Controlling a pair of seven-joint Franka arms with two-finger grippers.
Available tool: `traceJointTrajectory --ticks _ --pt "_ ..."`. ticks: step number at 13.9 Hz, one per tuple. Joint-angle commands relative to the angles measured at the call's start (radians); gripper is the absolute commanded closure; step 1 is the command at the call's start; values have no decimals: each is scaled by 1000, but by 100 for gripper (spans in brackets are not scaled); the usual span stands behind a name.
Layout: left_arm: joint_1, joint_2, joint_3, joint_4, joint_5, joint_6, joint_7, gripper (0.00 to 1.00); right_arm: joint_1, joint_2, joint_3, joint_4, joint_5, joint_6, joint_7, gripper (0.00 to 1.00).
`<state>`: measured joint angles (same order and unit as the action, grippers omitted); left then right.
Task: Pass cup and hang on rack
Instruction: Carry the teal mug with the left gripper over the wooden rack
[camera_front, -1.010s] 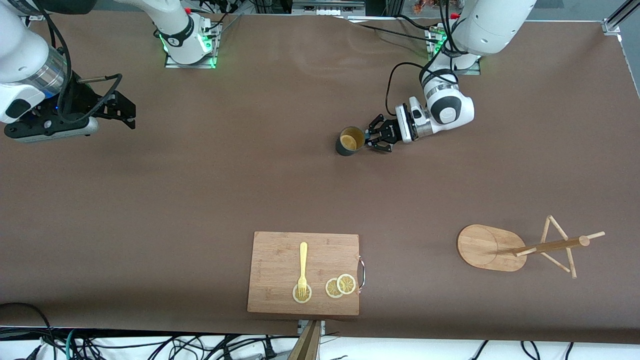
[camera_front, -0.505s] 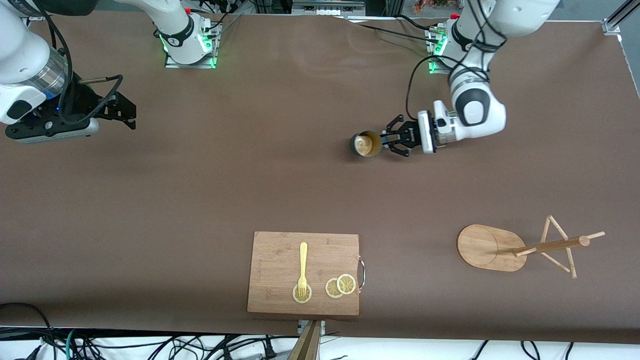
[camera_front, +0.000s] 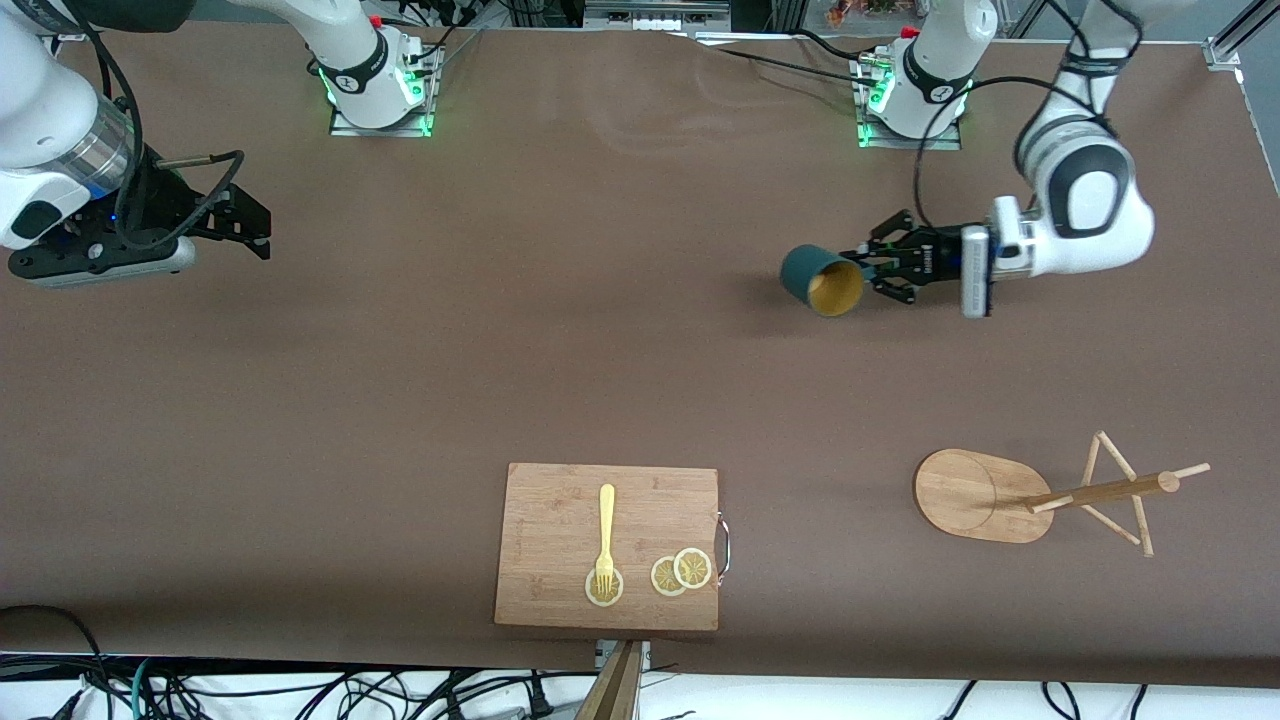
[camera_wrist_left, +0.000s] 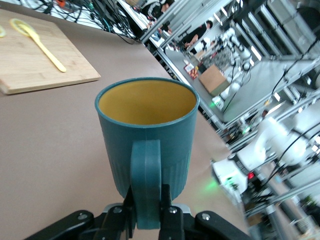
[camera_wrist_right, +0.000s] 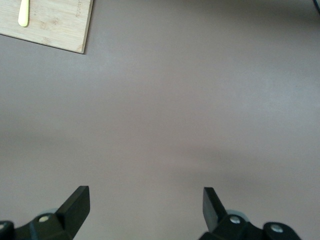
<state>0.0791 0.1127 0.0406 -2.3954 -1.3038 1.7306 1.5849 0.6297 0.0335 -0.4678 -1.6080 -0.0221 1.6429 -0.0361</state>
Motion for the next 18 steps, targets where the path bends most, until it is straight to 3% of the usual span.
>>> traceJointTrajectory --ticks 1,3,6,11,18 --pt "37 -11 91 99 86 -156 -252 100 13 3 -12 13 1 -9 1 0" --pt "94 -5 119 153 86 -242 -437 100 13 3 -12 13 1 -9 1 0" --pt "181 19 119 170 71 -258 -618 100 13 3 -14 13 1 -9 -1 0" --pt "255 87 121 218 -72 -283 -942 100 13 3 -14 13 1 -8 1 0" --pt "295 240 121 318 -256 -347 -1019 100 15 2 -14 13 1 -9 1 0"
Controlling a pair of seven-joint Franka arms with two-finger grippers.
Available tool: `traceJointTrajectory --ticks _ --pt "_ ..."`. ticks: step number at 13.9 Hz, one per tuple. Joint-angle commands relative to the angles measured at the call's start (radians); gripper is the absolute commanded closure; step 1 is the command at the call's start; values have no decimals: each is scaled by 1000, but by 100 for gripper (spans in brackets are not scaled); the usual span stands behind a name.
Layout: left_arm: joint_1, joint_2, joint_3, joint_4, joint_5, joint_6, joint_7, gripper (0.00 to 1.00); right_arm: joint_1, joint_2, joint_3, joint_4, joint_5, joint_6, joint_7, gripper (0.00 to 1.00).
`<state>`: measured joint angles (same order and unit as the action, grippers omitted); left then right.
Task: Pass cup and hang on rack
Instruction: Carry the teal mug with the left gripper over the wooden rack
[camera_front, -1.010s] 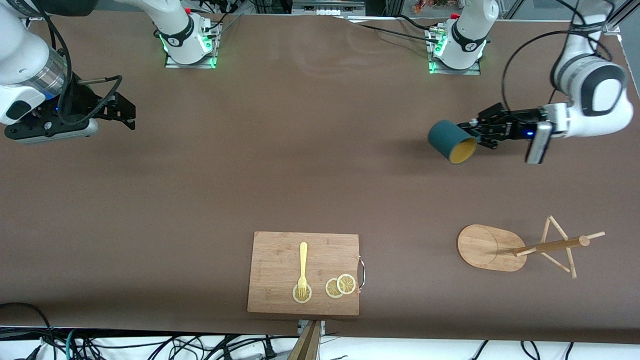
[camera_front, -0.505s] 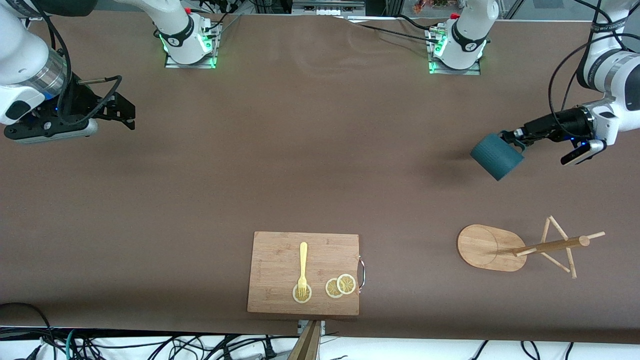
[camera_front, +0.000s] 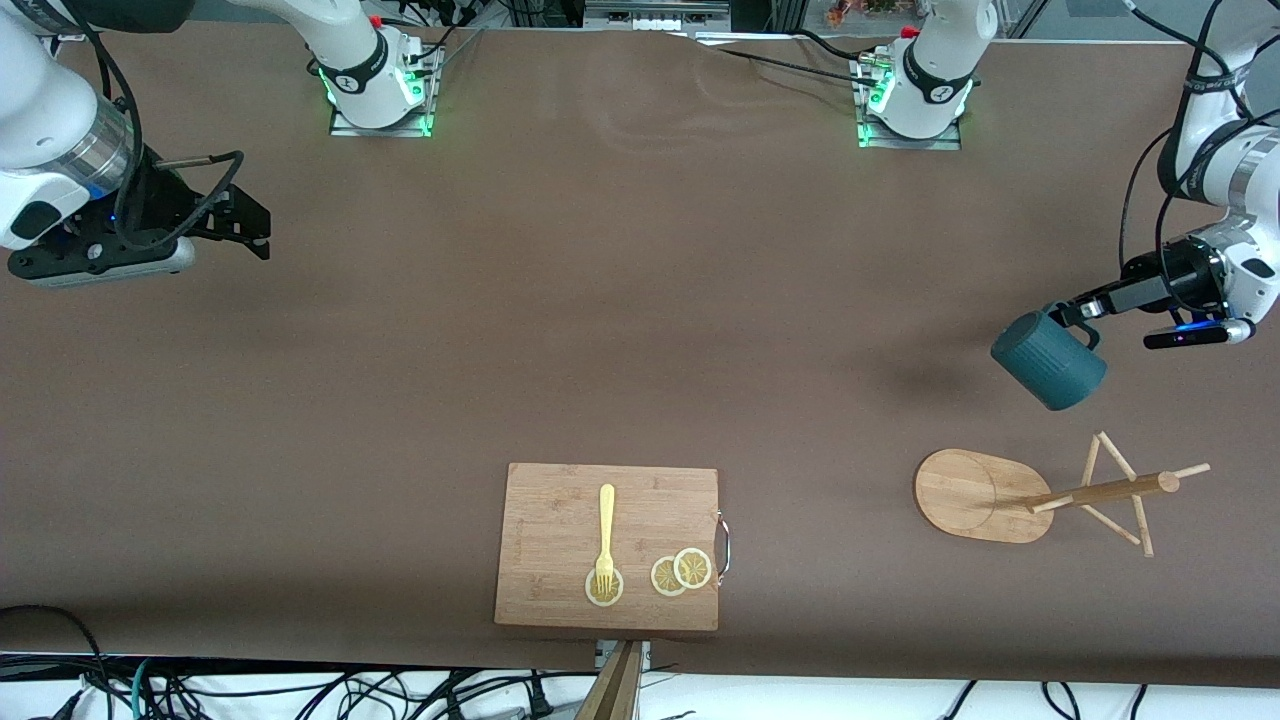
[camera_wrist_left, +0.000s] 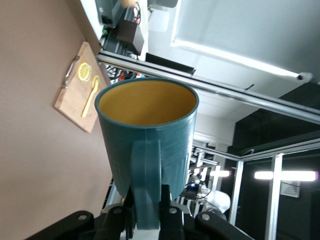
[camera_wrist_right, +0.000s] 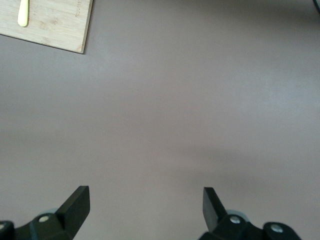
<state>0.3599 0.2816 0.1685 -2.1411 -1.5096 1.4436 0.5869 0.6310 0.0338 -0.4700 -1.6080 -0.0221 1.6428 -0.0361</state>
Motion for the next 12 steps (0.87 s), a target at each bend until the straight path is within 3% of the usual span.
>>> traceJointTrajectory --ticks 1,12 --pt "14 94 -7 81 -69 -72 -21 100 13 1 -12 13 1 -9 1 0" --pt "51 289 -7 185 -264 -196 -10 100 12 3 -12 13 2 -8 1 0"
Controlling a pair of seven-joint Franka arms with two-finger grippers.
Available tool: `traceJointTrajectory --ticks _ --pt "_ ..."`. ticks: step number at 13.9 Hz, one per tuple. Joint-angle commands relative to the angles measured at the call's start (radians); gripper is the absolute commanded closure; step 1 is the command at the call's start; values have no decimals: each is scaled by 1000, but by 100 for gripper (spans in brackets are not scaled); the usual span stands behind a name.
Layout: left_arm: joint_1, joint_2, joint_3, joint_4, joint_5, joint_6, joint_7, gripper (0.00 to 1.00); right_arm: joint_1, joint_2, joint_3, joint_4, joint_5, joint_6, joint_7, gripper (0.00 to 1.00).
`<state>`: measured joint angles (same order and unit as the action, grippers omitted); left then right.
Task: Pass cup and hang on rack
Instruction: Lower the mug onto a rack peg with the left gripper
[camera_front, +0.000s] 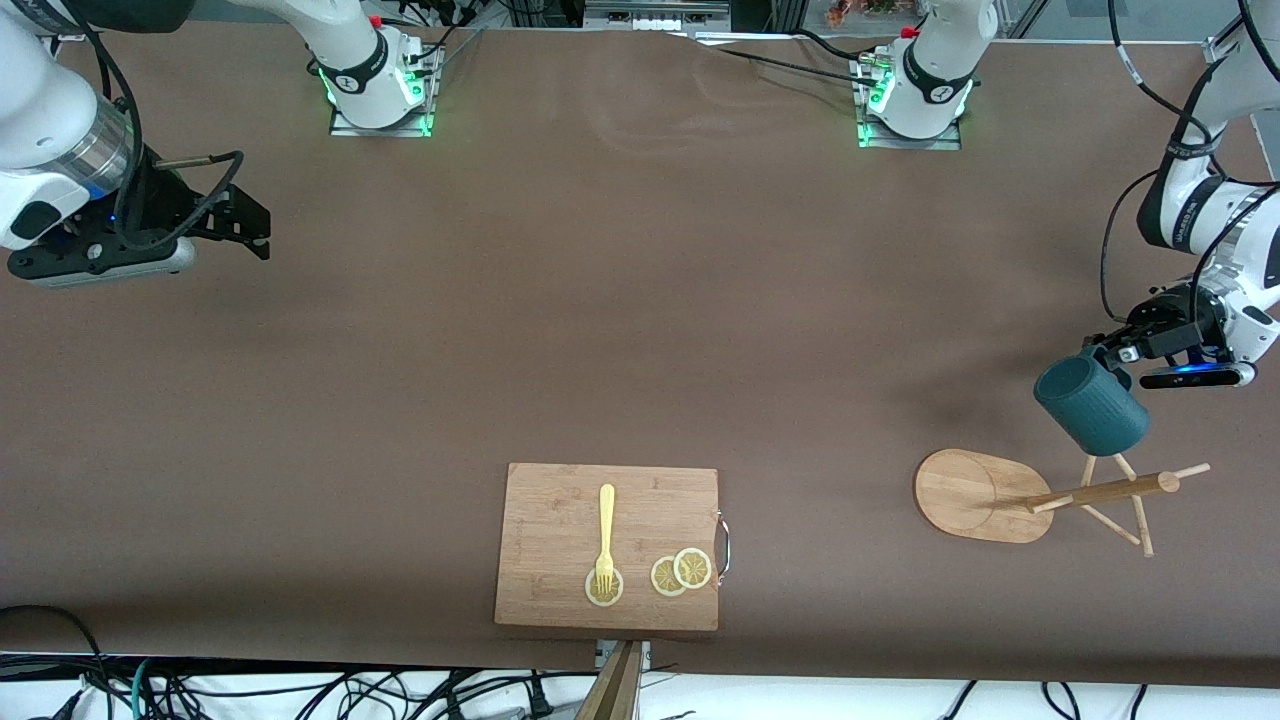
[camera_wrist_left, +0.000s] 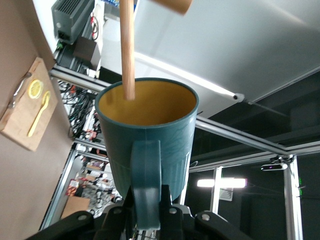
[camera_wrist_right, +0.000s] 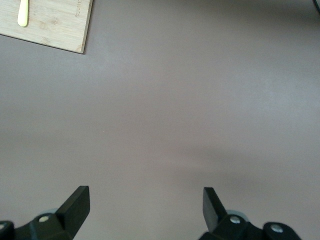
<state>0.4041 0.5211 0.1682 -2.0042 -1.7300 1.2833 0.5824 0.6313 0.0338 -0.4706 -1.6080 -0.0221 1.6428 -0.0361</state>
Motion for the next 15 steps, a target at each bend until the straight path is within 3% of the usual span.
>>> traceJointTrajectory --ticks 1,11,15 --pt "7 62 -7 50 -46 -45 0 100 11 3 -11 13 2 -8 1 0" --pt "7 188 -7 119 -146 -61 13 98 15 1 -11 13 2 -8 2 0" --pt "5 218 -7 119 -161 -56 14 88 13 1 -11 13 2 -8 2 0"
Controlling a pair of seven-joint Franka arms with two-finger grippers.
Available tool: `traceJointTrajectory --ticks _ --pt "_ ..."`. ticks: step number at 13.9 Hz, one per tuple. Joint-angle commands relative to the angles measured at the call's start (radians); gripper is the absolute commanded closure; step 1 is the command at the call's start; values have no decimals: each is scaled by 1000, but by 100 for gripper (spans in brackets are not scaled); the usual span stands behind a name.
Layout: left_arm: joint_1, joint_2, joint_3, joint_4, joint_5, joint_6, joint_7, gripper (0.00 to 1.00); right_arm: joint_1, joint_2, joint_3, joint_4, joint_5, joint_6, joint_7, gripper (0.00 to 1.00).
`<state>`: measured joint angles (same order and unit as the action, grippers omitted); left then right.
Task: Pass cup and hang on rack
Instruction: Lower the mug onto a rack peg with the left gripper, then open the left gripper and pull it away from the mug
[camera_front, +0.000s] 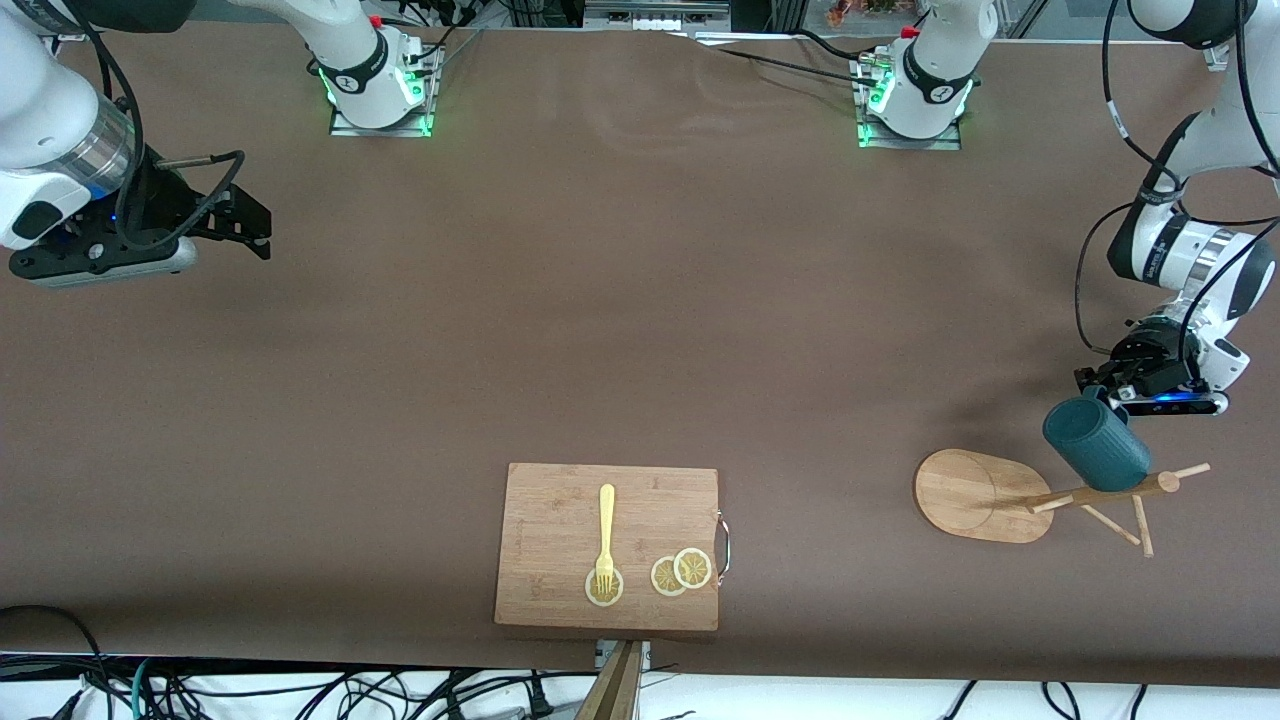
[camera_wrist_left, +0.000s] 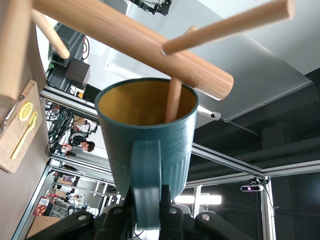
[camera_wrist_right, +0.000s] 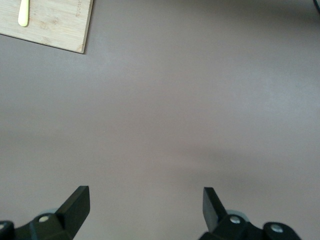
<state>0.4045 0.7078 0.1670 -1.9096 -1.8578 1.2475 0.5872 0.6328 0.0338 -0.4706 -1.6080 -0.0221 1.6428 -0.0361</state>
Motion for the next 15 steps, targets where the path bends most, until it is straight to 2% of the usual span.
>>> traceJointTrajectory --ticks 1,3,4,6,7,8,9,12,15 --pt "5 33 -6 24 -32 -20 11 86 12 3 -11 13 2 -8 2 0" --pt "5 33 -6 24 -28 -20 11 80 13 1 -11 13 2 -8 2 0" --pt "5 33 -6 24 -24 -20 11 71 13 1 -11 13 2 -8 2 0" --pt "5 35 -6 24 -18 -20 20 60 13 3 -11 13 2 -8 2 0" --pt "5 35 -6 24 -15 -20 43 44 13 1 -11 13 2 -8 2 0" --pt "5 35 -6 24 -11 -20 69 19 13 3 -11 13 2 -8 2 0" --pt "5 30 -6 21 0 -22 91 0 13 1 -11 13 2 -8 2 0" --pt "7 -2 25 23 109 -20 95 0 13 3 -11 13 1 -8 2 0" --pt "7 -50 60 21 302 -19 97 0 13 3 -11 13 2 -8 2 0"
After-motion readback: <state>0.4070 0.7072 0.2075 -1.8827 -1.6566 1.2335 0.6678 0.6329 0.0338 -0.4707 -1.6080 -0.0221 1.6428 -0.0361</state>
